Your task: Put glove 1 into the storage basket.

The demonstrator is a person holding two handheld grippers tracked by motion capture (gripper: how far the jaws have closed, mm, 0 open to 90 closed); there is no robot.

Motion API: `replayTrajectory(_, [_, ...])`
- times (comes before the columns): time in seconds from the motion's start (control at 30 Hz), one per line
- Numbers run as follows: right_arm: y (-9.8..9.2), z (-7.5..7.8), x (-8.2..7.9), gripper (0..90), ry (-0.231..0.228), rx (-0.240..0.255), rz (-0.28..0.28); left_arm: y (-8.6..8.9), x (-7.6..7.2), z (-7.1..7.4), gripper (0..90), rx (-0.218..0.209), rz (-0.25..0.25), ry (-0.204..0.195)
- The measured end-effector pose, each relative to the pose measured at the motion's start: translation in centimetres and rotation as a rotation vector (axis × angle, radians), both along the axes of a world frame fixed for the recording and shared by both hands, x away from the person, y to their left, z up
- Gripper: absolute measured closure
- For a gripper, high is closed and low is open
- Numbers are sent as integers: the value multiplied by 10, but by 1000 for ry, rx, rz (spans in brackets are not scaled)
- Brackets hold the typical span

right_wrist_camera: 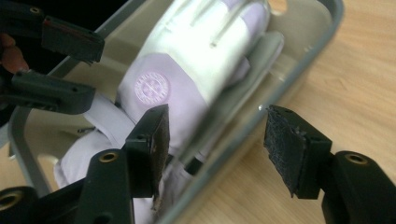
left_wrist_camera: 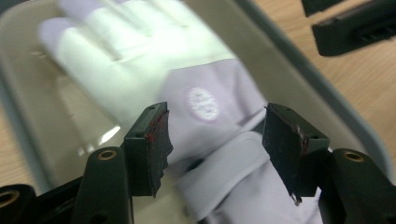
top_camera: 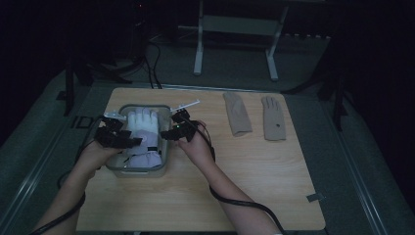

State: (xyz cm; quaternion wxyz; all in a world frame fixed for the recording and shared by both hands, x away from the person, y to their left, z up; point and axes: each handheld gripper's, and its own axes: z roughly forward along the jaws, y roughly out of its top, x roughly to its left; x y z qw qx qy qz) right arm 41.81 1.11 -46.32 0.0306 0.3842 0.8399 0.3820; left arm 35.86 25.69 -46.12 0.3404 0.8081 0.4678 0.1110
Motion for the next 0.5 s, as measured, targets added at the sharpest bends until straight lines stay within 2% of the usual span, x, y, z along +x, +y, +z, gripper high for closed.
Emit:
replayTrajectory(0.1, [-16,-1,2,379,-1,9,-4,-15,-5,-4,414,-55,-52,-8])
replayTrajectory(0.27, [-44,-2,5,311,-6,5,-5,-34,-11,-8,415,-74,-105,-7])
replayTrajectory(0.4, [-64,-4,7,279,-17,-19,-8,-45,-15,-7,415,-90,-119,-24])
replayTrajectory(0.5, [-80,-6,7,279,-17,-10,-12,-52,-19,-6,416,-115,-124,-36])
